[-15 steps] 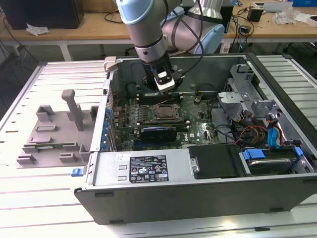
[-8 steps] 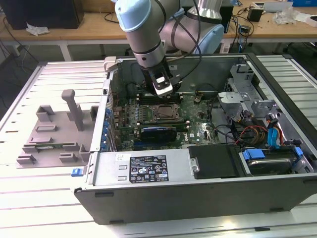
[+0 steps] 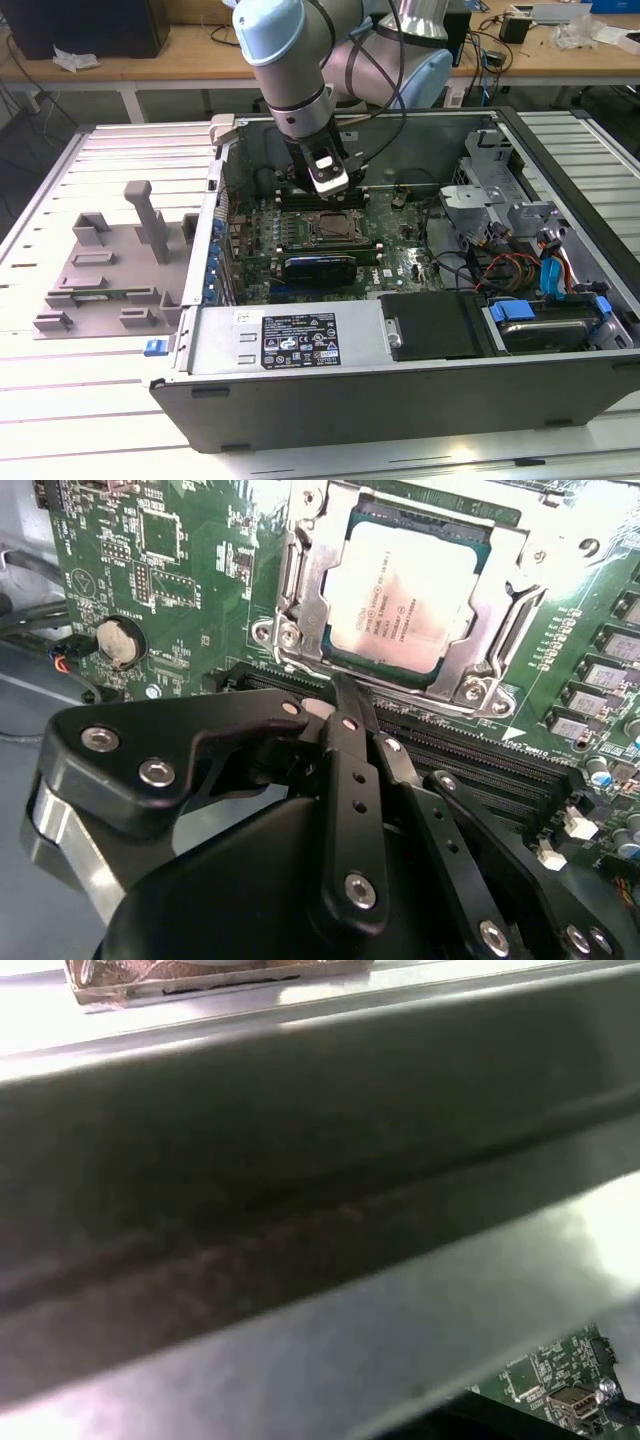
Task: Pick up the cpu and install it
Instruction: 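Install the first cpu locking lever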
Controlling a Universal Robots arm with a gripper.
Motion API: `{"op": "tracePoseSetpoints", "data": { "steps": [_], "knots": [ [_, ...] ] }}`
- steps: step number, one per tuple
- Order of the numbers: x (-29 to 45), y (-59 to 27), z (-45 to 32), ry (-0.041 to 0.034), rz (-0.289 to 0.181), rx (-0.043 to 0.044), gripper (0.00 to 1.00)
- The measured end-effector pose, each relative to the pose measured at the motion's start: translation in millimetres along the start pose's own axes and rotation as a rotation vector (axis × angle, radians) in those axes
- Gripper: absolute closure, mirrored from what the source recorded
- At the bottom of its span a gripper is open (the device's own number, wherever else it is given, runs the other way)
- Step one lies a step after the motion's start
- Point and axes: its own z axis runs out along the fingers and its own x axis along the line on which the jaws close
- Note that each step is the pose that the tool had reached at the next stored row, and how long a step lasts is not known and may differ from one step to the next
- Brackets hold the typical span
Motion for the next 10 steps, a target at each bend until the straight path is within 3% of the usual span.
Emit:
{"op": "tracePoseSetpoints", "data": {
  "steps": [4, 10],
  "knots": [
    [-0.5, 0.2, 0.8, 0.0001, 0.0, 0.0003, 0.89],
    [-7.0, 2.0, 3.1, 0.0013, 0.001, 0.0003, 0.89]
  ]
}}
